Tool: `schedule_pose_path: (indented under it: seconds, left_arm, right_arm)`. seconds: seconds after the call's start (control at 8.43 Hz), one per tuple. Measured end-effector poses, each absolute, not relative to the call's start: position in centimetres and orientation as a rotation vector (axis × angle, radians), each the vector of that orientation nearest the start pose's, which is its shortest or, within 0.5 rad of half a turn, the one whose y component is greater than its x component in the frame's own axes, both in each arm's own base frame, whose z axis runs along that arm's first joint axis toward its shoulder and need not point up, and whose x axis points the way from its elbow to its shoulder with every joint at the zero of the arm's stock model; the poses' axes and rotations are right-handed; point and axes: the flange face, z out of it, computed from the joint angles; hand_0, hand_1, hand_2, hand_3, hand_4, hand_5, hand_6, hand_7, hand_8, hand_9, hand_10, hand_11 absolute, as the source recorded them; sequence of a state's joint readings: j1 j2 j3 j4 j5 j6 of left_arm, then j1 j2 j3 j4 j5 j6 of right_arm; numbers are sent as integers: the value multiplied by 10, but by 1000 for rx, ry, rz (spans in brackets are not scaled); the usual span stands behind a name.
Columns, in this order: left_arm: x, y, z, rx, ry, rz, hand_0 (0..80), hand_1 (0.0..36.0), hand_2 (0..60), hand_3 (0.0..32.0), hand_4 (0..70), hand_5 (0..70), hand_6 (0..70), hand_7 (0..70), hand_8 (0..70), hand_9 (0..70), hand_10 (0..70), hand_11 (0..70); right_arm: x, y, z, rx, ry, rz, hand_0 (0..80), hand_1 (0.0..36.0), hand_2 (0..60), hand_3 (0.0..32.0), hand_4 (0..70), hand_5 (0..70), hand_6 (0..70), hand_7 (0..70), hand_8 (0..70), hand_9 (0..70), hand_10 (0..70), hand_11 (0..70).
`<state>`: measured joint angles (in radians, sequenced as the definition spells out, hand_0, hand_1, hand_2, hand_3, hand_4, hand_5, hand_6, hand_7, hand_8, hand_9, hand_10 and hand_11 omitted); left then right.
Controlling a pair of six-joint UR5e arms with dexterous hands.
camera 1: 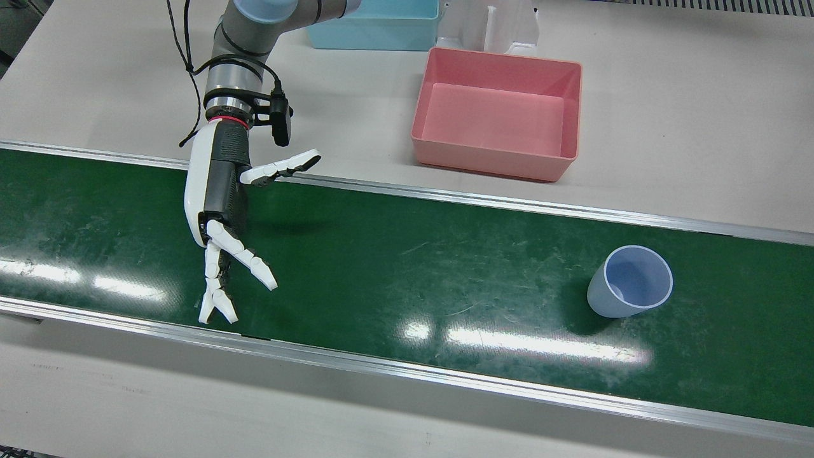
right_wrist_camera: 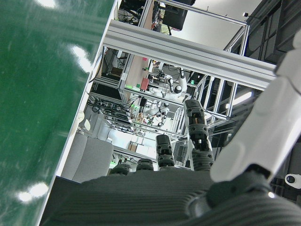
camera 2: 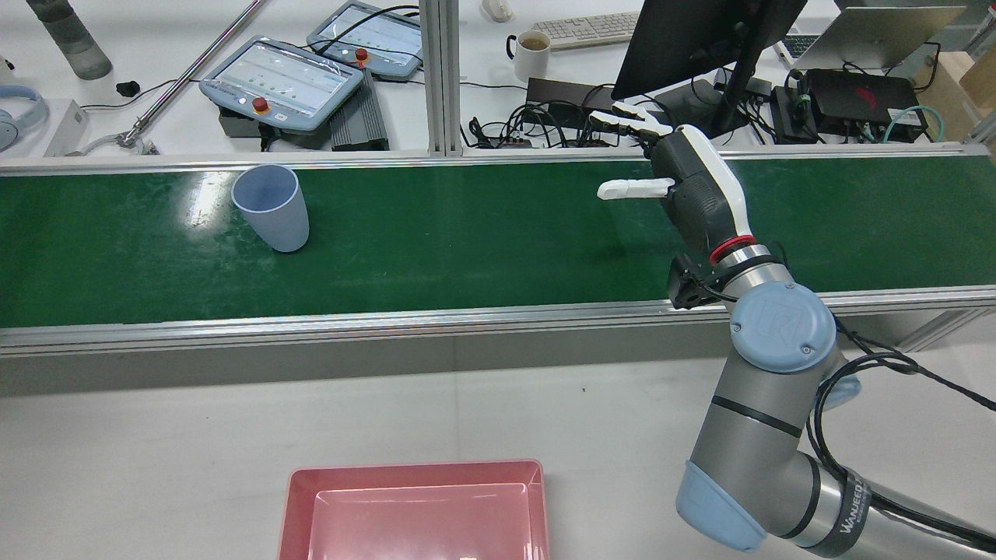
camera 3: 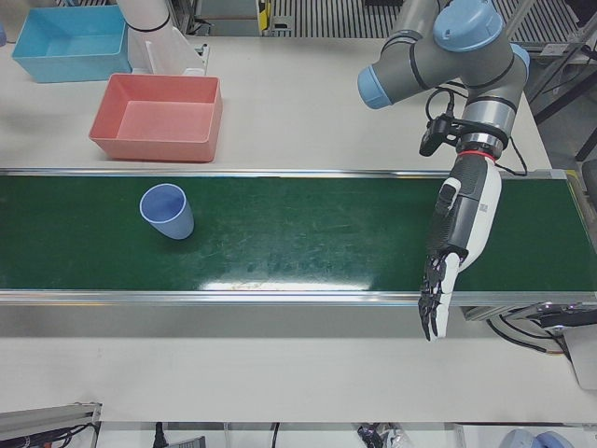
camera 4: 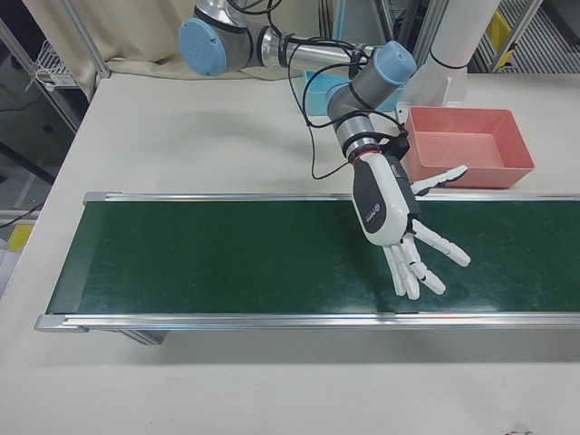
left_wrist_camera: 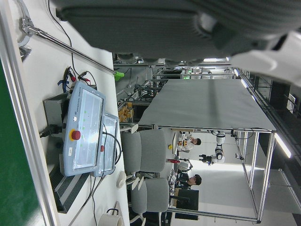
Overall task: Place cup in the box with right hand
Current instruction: 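Hold the open right hand on the belt as the blue cup approaches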
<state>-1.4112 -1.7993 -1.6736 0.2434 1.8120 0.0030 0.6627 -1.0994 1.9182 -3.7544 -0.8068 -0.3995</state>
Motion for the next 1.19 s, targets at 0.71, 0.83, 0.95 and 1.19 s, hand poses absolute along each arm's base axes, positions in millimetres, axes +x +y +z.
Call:
schedule_pose_path:
  seconds: [0.71,0.83,0.95,1.19]
  left_arm:
    - [-17,-582,540,-399,2088,-1905,0,0,0,0,0,0,0,0,0,0,0,0]
    - [-17,-582,540,-399,2088,-1906,0,0,0,0,0,0,0,0,0,0,0,0]
    - [-17,-582,540,-399,2088,-1905,0,0,0,0,0,0,0,0,0,0,0,0]
    - [-17,-582,540,-399,2087,-1905,0,0,0,0,0,0,0,0,0,0,0,0]
  right_arm:
    - [-326,-514,354,-242,2656,-2104,427,0,0,0,206,11,67,318,7,81,21,36]
    - [-327,-516,356,-229,2651,-2090,426,0,0,0,209,11,66,320,4,78,19,33]
    - [-328,-517,357,-214,2645,-2082,425,0,0,0,180,13,64,308,4,76,20,35]
    - [-330,-519,361,-211,2637,-2090,423,0,0,0,127,15,56,270,1,65,18,34]
